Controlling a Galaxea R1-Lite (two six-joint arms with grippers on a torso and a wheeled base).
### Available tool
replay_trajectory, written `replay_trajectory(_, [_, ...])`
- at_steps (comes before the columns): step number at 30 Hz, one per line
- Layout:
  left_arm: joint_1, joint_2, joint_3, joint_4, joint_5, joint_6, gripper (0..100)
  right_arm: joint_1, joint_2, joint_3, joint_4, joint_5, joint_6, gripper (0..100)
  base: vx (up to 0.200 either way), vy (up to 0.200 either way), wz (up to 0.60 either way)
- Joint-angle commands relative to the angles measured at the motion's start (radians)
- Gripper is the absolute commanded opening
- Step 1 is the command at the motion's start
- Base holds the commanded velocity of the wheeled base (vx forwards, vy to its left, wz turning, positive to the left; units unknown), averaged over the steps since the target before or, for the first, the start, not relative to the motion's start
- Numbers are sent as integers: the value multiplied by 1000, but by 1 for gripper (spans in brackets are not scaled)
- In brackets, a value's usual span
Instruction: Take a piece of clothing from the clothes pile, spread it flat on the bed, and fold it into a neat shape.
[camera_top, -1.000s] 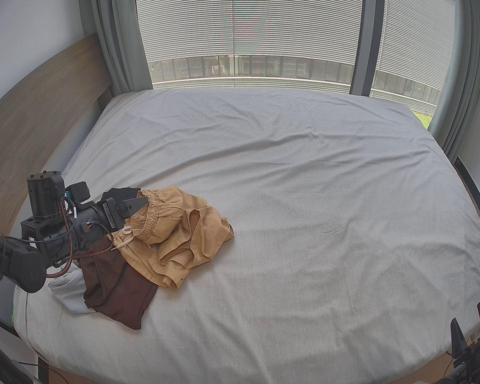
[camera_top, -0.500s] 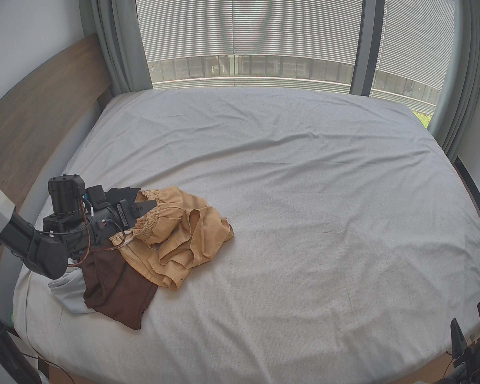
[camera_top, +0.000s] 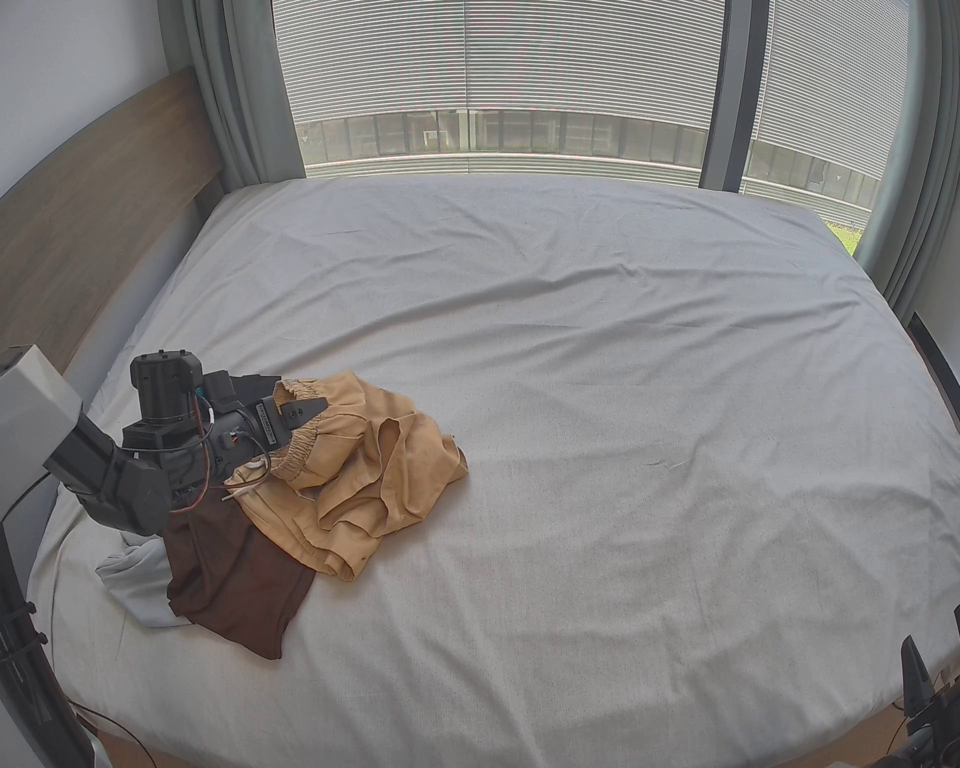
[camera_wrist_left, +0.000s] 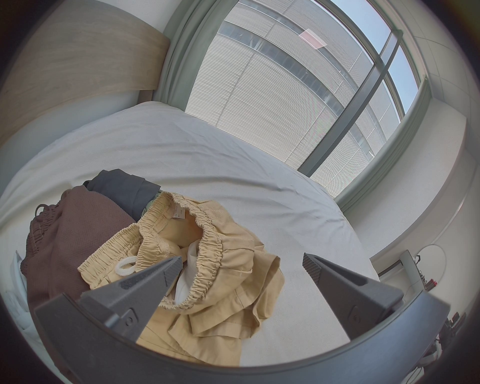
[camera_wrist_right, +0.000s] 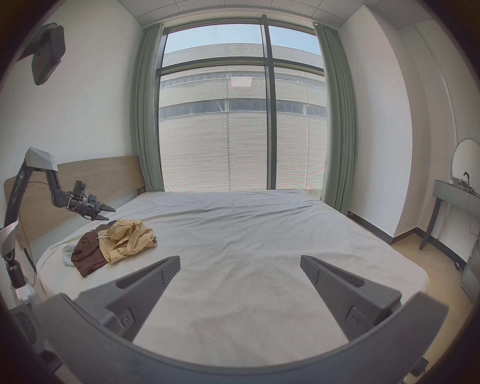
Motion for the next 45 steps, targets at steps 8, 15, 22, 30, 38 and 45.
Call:
replay_trajectory(8, [12, 110, -95, 1, -19, -1, 100, 0, -9, 16, 0, 0, 0, 100, 0, 0, 0])
replay_trajectory(15, [4, 125, -117, 5, -51, -1, 100, 0, -9, 16, 0, 0, 0, 100, 0, 0, 0])
replay_trajectory(22, [1, 188, -157, -7, -55, 2, 100, 0, -9, 16, 0, 0, 1, 100, 0, 0, 0])
replay_trajectory(30, [-14, 217, -190, -8, -55, -1, 100, 0, -9, 16, 0, 0, 1, 100, 0, 0, 0])
replay_trajectory(38, [-20, 253, -218, -13, -51, -2, 100, 0, -9, 16, 0, 0, 3, 100, 0, 0, 0])
replay_trajectory(45, [-20, 257, -229, -18, -48, -1, 0, 0, -9, 16, 0, 0, 5, 100, 0, 0, 0])
